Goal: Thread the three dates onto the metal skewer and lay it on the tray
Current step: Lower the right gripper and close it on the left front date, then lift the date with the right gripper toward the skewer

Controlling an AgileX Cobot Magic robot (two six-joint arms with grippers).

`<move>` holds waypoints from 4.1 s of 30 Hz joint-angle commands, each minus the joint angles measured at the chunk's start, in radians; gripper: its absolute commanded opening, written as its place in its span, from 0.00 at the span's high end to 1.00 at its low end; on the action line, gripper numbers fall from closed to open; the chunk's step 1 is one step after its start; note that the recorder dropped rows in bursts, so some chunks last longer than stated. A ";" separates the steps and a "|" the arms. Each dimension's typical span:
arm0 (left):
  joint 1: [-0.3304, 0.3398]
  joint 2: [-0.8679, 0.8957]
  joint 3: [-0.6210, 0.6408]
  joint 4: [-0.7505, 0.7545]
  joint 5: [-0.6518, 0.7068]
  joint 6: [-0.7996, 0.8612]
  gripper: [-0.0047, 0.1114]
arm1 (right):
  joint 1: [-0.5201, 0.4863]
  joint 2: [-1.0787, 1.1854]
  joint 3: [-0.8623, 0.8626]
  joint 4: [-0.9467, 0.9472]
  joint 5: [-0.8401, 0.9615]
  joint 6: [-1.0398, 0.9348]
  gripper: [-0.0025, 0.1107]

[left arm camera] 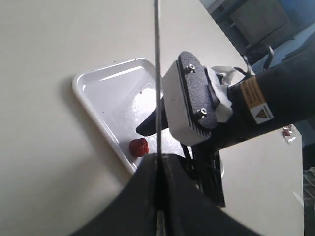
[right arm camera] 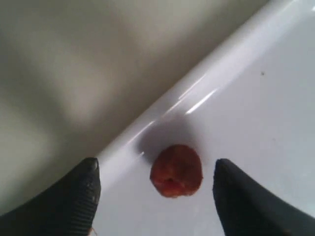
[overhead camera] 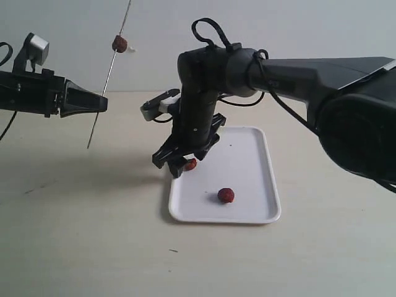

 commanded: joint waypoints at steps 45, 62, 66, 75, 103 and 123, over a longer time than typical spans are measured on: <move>0.002 -0.012 -0.005 -0.037 0.012 -0.001 0.96 | -0.002 0.013 -0.001 0.002 -0.050 0.105 0.66; 0.002 -0.012 -0.005 -0.021 0.012 -0.001 0.96 | -0.004 0.009 -0.001 0.018 -0.023 0.104 0.75; 0.002 -0.012 -0.005 -0.009 0.012 -0.001 0.96 | -0.027 -0.011 -0.001 0.020 0.026 0.094 0.75; 0.000 -0.012 -0.005 0.033 0.012 0.011 0.96 | -0.175 -0.083 -0.001 0.328 0.176 -0.097 0.75; -0.294 -0.012 -0.005 0.579 -0.600 0.106 0.96 | -0.606 -0.095 -0.001 0.982 0.176 -0.312 0.75; -0.403 -0.012 -0.005 0.568 -0.696 0.157 0.96 | -0.606 -0.093 0.041 1.045 0.176 -0.305 0.75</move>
